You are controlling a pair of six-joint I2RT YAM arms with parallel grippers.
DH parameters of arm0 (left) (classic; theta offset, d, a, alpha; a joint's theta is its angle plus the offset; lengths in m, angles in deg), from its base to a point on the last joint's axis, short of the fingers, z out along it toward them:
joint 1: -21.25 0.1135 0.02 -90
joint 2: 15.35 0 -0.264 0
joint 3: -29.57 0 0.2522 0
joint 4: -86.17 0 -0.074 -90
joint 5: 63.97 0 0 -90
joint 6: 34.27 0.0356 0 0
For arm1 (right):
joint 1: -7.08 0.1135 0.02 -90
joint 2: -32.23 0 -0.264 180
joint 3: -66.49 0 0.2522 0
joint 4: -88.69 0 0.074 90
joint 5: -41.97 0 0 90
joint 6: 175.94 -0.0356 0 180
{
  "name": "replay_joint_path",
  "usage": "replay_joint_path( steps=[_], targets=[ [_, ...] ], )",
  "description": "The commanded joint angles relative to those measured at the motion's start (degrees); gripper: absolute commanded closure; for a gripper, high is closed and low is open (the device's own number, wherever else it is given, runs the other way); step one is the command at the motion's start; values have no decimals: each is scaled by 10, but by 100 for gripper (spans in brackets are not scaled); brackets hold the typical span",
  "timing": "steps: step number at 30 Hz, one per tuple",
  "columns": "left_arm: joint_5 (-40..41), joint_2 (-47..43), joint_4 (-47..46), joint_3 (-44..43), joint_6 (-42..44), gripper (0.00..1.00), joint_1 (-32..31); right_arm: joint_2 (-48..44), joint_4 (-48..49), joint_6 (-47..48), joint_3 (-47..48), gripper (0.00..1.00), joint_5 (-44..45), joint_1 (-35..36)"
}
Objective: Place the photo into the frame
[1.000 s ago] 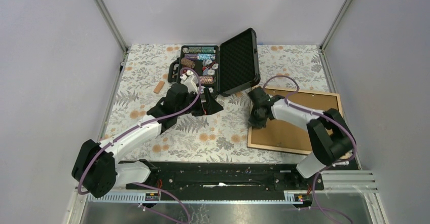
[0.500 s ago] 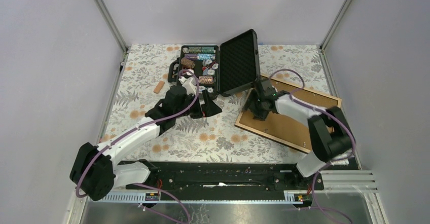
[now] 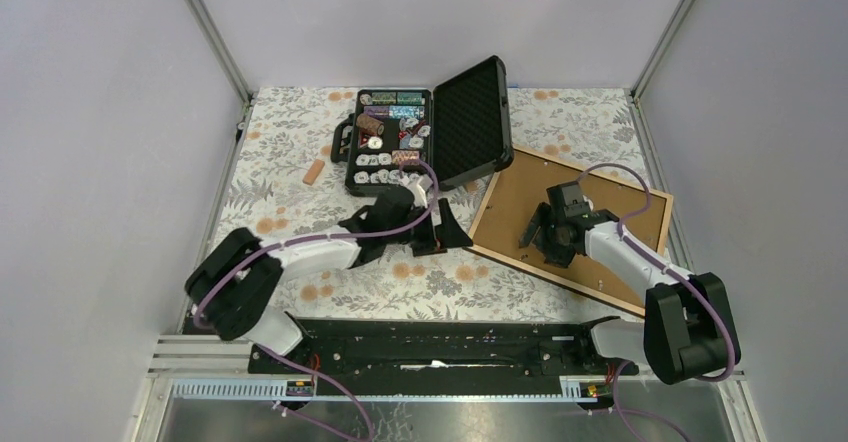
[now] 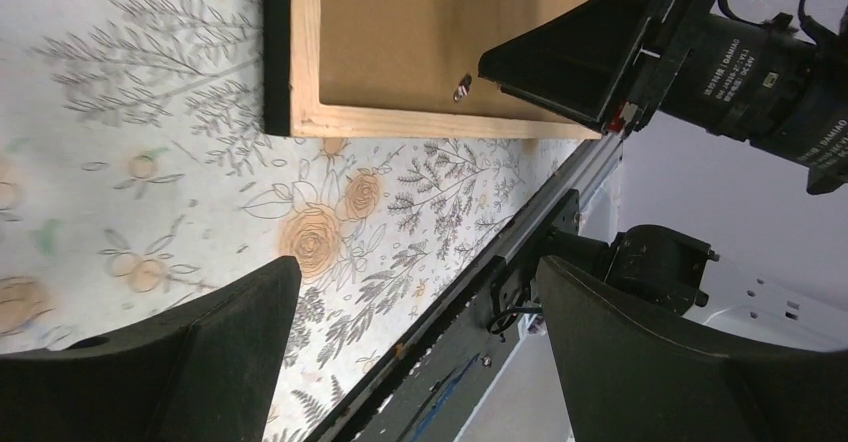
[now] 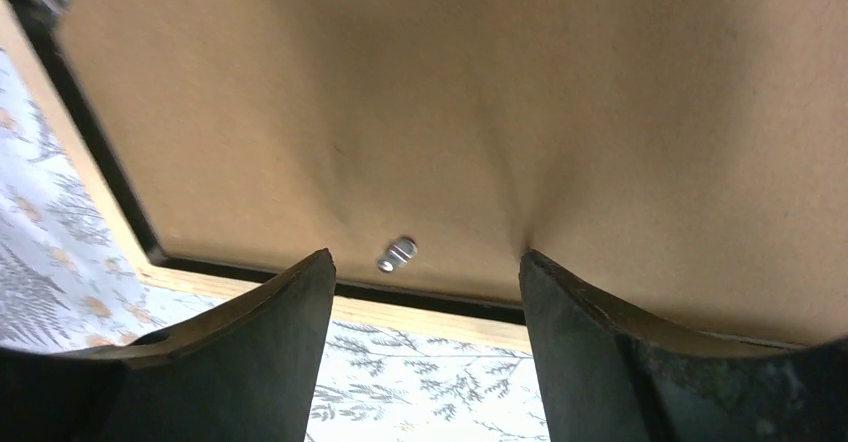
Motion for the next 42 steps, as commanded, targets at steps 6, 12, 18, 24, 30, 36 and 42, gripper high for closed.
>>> replay_joint_path(
  steps=[6, 12, 18, 24, 30, 36, 42],
  targets=[
    [-19, 154, -223, 2, -130, 8, -69, -31, -13, -5, -69, 27, -80, 30],
    [-35, 247, -238, -56, -142, 11, -56, -31, 24, -13, -87, 27, -133, 47],
    [-19, 276, -220, -91, -133, 12, -23, -32, 81, -45, -98, 30, -174, 99],
    [-17, 270, -193, -92, -114, 12, -3, -18, 31, 8, -32, 35, -89, 105],
    [-24, 253, -200, -57, -115, 14, -4, 17, 50, 24, 24, 60, -59, 53],
    [-26, 243, -200, -43, -108, 14, -4, 94, 109, 53, 61, 59, -119, 43],
    [-32, 249, -213, -46, -111, 14, -4, 143, 136, 45, 39, 61, -153, 43]
  ],
)
